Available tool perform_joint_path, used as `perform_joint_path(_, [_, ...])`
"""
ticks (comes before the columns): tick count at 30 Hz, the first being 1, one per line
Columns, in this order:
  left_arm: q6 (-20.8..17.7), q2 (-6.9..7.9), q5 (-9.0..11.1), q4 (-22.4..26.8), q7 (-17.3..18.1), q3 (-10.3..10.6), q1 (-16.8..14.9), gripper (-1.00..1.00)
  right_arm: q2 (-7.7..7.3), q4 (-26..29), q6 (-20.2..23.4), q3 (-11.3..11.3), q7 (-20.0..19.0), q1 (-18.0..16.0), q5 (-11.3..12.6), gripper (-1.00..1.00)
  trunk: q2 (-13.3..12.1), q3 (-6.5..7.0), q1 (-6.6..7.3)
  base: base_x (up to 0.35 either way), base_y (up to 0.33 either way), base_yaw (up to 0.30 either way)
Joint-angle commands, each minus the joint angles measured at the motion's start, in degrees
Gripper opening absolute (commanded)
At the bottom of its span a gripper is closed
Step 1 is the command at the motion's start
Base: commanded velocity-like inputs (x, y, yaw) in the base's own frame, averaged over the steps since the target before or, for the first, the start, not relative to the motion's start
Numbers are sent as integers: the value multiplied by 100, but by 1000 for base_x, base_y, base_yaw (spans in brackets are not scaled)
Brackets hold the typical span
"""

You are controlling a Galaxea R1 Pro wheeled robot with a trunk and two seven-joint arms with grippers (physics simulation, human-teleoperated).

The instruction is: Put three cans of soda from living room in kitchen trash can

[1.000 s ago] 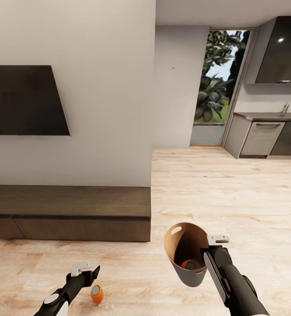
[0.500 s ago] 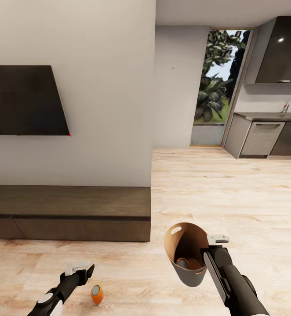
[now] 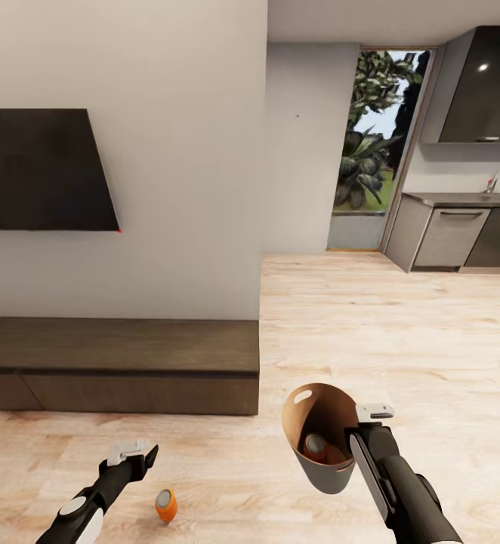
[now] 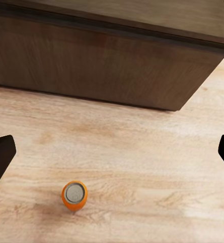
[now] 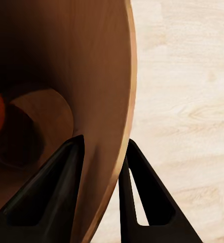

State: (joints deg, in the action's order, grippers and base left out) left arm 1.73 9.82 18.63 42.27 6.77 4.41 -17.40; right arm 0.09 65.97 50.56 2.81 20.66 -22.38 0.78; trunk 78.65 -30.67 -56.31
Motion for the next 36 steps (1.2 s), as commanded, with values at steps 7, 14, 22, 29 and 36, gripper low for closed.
perform_joint_path(7, [3, 2, 0, 15, 0, -2, 0, 100, -6, 6, -2, -19, -9, -1, -33, -100, 122, -54, -66, 0, 0, 0])
perform_joint_path(14, [3, 2, 0, 18, 0, -2, 0, 100, -68, 55, -2, -77, -1, -11, -26, -100, 122, -54, -66, 0, 0, 0])
perform_joint_path(22, [3, 2, 1, 16, 0, -2, -1, 100, -126, 151, -2, -214, -10, -51, -23, -100, 443, -197, -242, 0, 0, 0])
perform_joint_path(29, [3, 2, 0, 11, 1, -2, 0, 100, -131, 162, -2, -226, -17, -58, -17, -100, 724, -323, -396, 0, 0, 0])
perform_joint_path(36, [3, 2, 0, 13, 2, -2, 0, 100, -131, 167, -2, -228, -18, -56, -17, -100, 1005, -449, -550, 0, 0, 0])
